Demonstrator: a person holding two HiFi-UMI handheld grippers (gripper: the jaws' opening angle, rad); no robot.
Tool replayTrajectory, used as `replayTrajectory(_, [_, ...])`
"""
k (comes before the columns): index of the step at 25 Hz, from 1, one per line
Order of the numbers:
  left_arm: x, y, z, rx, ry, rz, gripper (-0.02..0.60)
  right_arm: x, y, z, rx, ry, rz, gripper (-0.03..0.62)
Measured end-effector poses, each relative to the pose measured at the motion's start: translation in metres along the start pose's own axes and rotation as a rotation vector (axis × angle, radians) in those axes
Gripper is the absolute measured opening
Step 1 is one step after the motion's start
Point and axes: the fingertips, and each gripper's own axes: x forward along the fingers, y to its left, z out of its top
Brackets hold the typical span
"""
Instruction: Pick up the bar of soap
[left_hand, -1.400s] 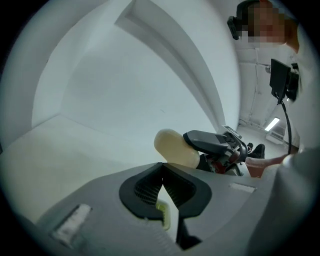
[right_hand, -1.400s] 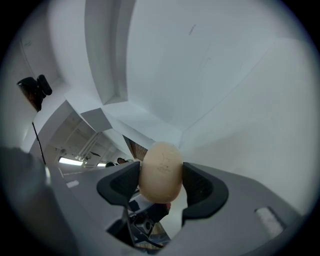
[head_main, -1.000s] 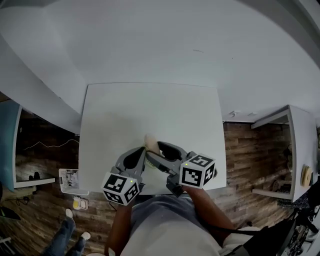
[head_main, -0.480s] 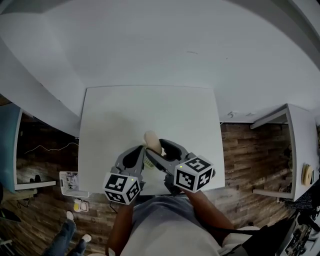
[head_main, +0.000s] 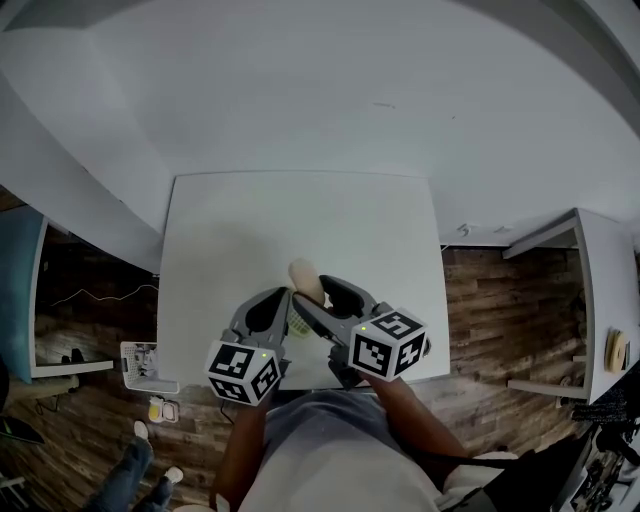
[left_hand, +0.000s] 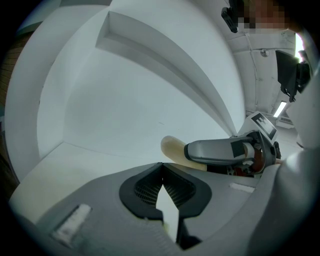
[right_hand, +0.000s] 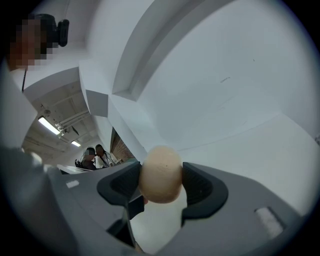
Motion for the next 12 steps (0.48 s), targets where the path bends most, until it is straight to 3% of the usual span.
replayTrajectory(12, [-0.0021, 0.0082, -0.0048, -0.007, 0.012, 0.018, -0.002, 0.0029, -0.0017, -0.0027, 0.026, 0.008, 0.017, 0.27])
